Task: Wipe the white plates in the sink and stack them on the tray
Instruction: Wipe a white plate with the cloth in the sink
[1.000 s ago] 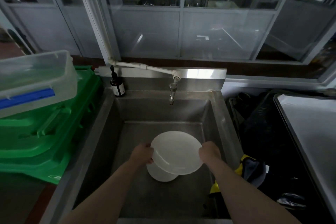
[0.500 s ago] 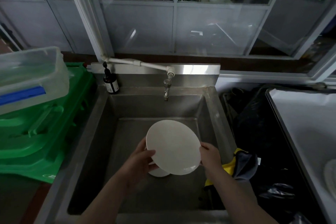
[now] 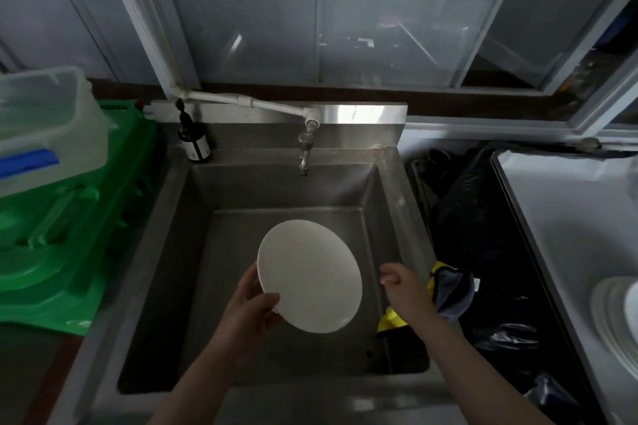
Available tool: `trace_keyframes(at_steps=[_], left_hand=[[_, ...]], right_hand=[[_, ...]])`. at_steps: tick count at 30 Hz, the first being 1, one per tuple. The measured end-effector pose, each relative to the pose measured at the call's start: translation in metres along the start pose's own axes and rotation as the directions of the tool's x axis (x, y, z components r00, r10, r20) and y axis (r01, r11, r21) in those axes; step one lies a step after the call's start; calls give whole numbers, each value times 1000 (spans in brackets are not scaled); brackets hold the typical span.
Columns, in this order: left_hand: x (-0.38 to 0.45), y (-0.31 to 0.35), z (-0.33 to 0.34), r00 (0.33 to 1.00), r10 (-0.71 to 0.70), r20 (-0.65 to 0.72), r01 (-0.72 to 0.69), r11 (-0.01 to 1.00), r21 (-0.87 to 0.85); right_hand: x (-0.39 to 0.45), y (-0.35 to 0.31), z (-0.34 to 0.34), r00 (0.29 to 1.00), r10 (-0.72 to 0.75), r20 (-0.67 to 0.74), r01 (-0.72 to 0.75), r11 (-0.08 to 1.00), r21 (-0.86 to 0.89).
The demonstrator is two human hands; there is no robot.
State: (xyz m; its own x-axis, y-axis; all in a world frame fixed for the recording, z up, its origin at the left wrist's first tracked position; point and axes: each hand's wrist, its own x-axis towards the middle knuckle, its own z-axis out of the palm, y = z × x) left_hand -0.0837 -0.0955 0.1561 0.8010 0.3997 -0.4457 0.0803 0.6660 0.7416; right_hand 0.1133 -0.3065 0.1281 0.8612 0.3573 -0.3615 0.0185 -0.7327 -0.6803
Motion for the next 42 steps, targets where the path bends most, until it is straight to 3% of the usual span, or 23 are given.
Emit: trace_keyframes(at_steps=[4,7,9,15,22,27,30,34,38,42], left_hand=[[-7,-2,-4,996,-25,-89,24,1000,-7],[-10,-1,-5,992,-40,-122,41,999,10],[-13,1,-5,988,-36,-152,42,999,33],[-16,4,-6,975,-35,-221,56,994,90],[-18,6,-4,970,-30,-241,59,992,114],[-21,7,-3,970,-19,-240,50,991,124],[-22,8,-5,971,-16,-237,44,993,112],[-22,10,-7,974,-10,-228,35,994,103],[-22,10,-3,974,-22,-227,42,996,84],[-23,11,0,976,-21,-215,43,994,99]], right_hand=[[1,13,-7,986,-129,102,161,891,-424],[5,23,-8,952,-164,259,303,638,-708],[6,29,-8,933,-123,340,355,480,-802],[6,38,-7,896,-4,445,443,91,-892],[14,36,-6,855,52,516,518,-60,-853],[14,39,-9,836,23,548,549,-32,-835],[14,39,-13,834,-40,551,552,47,-832],[10,28,-20,863,-142,485,504,304,-809],[1,5,-36,902,-244,356,429,597,-677],[-10,-23,-52,919,-320,229,393,709,-586]])
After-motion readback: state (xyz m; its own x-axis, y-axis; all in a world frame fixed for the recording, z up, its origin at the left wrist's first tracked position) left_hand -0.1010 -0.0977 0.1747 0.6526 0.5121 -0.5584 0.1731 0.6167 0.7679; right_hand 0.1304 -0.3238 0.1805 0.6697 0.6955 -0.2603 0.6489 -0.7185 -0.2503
